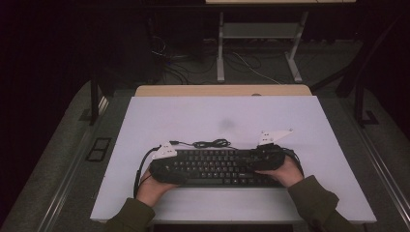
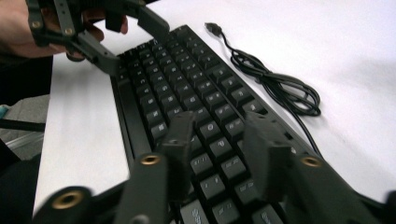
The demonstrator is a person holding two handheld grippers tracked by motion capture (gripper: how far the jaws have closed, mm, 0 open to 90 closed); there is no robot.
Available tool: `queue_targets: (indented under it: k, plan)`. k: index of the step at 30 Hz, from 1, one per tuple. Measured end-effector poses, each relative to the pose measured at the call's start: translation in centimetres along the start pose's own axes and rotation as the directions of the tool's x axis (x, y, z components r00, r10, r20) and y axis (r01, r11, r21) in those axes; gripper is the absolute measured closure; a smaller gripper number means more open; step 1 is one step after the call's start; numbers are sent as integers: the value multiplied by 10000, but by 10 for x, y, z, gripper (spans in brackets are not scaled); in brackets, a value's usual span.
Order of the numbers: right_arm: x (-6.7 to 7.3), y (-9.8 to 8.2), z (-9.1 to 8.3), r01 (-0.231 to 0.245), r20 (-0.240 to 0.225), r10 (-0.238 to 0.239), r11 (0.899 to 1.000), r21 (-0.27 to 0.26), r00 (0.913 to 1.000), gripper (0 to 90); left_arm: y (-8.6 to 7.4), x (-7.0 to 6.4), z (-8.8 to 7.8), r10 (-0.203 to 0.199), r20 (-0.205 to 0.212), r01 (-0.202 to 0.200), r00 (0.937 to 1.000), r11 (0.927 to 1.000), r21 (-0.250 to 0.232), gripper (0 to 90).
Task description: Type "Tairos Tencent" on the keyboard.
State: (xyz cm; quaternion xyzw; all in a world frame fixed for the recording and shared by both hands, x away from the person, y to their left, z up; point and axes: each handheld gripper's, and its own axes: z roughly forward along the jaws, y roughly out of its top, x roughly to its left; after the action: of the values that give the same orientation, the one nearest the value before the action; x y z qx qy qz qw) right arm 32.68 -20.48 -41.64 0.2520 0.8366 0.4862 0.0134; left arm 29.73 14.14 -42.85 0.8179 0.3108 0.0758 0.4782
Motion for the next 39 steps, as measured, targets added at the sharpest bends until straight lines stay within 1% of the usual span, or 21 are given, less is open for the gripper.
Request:
queue_targets:
  k: [5,9,11,15,17,24,29,35,36,37,39]
  plan:
    - [2,-5,-7,123,-38,-122,9996,250,9999,804,1,-1,1,31,-12,-31,10000,10000,-30,194]
    - [2,-9,-13,156,-64,-154,9991,407,9999,872,1,-1,3,18,0,-18,10000,10000,16,194]
    - [2,-12,-16,139,-97,-135,9990,423,9999,890,1,-1,3,16,-12,-16,10000,10000,1,193]
    - [4,-17,-19,152,-151,-144,9983,554,9998,892,2,-1,3,-36,-63,36,10000,10000,-57,193]
    - [5,-19,-20,247,-145,-238,9977,634,9996,892,2,0,3,-36,-80,35,10000,10000,-44,193]
    - [7,-28,-23,233,-175,-218,9956,904,9996,892,4,1,6,-43,-127,42,9999,10000,-45,193]
    - [8,-29,-17,432,-131,-419,9916,1219,9990,891,6,2,8,-29,-163,28,9999,10000,-44,195]
    - [9,-31,-11,673,157,-705,9856,1550,9974,892,8,2,11,-43,-139,42,9999,10000,-70,202]
    - [8,-31,-10,683,151,-717,9847,1604,9973,892,8,2,11,-42,-142,41,9999,10000,-64,205]
    - [8,-31,-9,645,135,-676,9844,1636,9976,892,9,2,11,0,-151,-1,9999,10000,-55,207]
    - [8,-32,-8,761,178,-804,9820,1730,9966,892,10,2,11,46,-166,-47,9999,10000,-50,216]
